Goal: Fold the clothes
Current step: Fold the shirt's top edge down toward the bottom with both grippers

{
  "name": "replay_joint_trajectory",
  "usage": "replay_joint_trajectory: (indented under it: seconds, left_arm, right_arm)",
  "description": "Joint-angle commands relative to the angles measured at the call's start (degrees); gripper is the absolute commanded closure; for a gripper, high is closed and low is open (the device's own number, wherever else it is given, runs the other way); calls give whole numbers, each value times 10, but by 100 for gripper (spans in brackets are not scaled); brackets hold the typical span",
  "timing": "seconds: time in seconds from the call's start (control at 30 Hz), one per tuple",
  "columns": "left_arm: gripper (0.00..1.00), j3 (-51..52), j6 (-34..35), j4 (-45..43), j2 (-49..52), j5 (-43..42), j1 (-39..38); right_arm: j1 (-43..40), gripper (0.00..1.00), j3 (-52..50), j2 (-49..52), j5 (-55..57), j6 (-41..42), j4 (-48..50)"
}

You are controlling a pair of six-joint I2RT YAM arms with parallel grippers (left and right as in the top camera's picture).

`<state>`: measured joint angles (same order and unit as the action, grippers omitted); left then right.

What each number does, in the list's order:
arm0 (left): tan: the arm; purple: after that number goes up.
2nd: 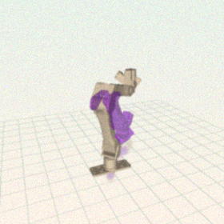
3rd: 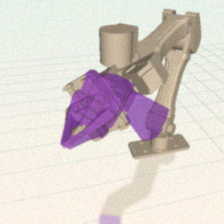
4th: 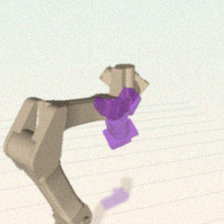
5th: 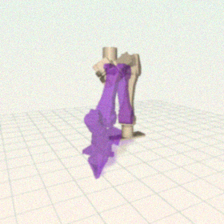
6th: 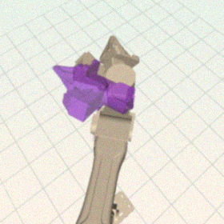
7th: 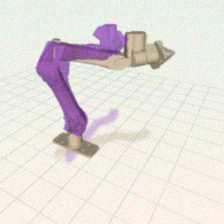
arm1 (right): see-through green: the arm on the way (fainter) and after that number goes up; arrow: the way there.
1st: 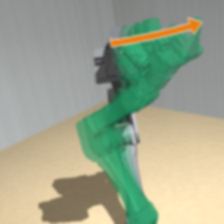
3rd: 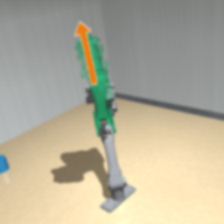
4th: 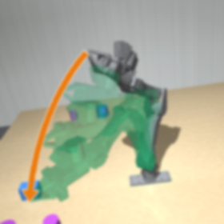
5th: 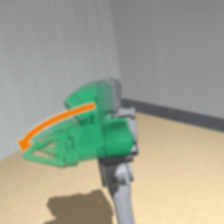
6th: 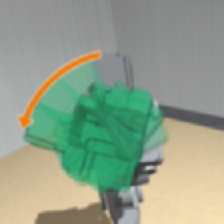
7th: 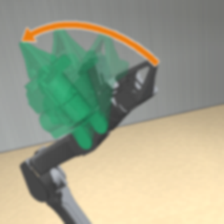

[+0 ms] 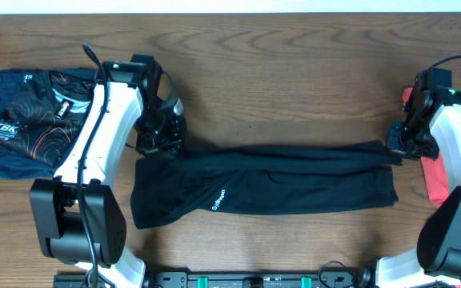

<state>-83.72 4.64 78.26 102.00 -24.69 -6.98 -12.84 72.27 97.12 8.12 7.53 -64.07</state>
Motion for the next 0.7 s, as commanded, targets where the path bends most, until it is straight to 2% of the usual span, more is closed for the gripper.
replay_joint_trajectory:
  seconds: [0.0,0.23,0.27,0.33,0.47,0.57,0.67]
  left_arm:
    - [94,31,-3,7,3,14,-2]
    - [94,81,-3,-2,3,14,-2]
    - [93,82,-3,4,3,14,-2]
    - [84,82,-3,26,3,14,-2]
    - [62,82,-3,68,3,14,-2]
    - [61,82,-3,65,3,14,-2]
    - [61,82,-3,41,3,13,-2]
  right_arm:
    - [-3,99,0,1,31,17,-13]
    - [-3,97,-1,1,30,17,-37]
    - [-3,92,-1,1,30,17,-44]
    - [-3,85,-1,1,30,17,-55]
    - [-3,76,-1,1,31,17,-67]
    - [-3,73,-1,1,31,17,-69]
    - [-3,60,-1,1,31,17,-69]
